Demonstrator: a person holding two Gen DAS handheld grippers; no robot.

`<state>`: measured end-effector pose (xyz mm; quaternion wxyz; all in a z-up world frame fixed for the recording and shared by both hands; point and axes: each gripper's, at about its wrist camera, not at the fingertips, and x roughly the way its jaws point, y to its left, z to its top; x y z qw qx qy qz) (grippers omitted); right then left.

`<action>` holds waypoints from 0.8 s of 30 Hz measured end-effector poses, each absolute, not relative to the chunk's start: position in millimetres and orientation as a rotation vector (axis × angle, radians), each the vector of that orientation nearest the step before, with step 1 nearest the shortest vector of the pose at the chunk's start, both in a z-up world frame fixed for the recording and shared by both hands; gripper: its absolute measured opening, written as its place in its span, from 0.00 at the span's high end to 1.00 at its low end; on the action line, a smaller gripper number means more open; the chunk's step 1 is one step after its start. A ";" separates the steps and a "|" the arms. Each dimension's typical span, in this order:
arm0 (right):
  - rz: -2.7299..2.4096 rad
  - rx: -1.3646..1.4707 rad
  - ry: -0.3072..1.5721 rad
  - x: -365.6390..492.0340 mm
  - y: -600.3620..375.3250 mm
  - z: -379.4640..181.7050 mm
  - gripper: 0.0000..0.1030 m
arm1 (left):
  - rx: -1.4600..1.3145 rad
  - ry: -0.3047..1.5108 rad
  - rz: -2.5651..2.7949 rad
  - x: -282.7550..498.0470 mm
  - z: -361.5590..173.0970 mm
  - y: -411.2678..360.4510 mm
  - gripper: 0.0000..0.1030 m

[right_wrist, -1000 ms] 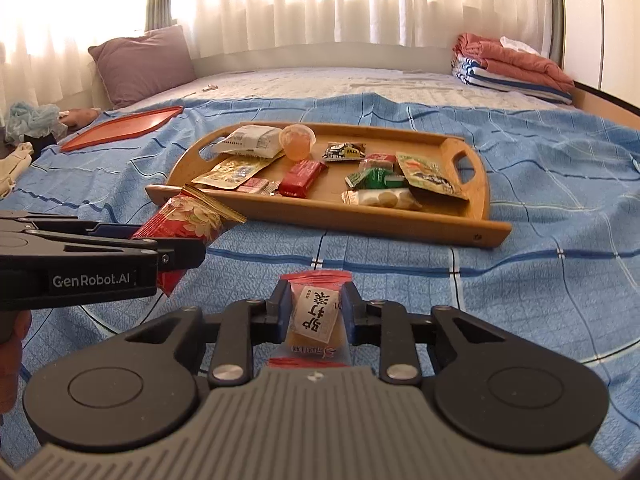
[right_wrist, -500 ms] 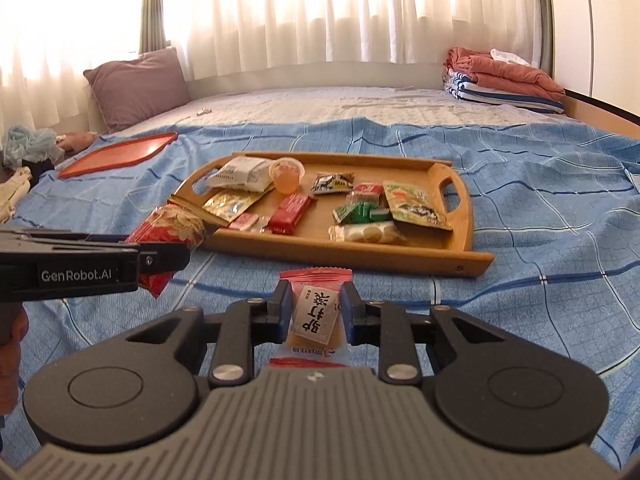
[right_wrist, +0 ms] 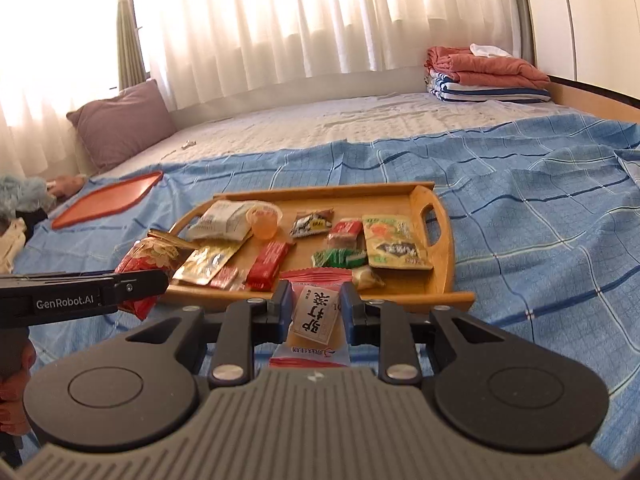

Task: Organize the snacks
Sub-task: 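Carry the red bag and white pack over the tray with both grippers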

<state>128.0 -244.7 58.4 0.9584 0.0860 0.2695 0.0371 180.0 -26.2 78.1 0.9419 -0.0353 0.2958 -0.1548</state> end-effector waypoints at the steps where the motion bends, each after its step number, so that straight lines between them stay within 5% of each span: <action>1: 0.073 0.183 0.545 132.8 -247.7 61.5 0.71 | -0.074 0.602 -0.318 186.0 81.4 -27.3 0.59; 24: -0.038 0.313 0.607 290.4 -295.8 73.7 0.72 | -0.184 0.730 -0.298 389.1 84.3 -68.0 0.59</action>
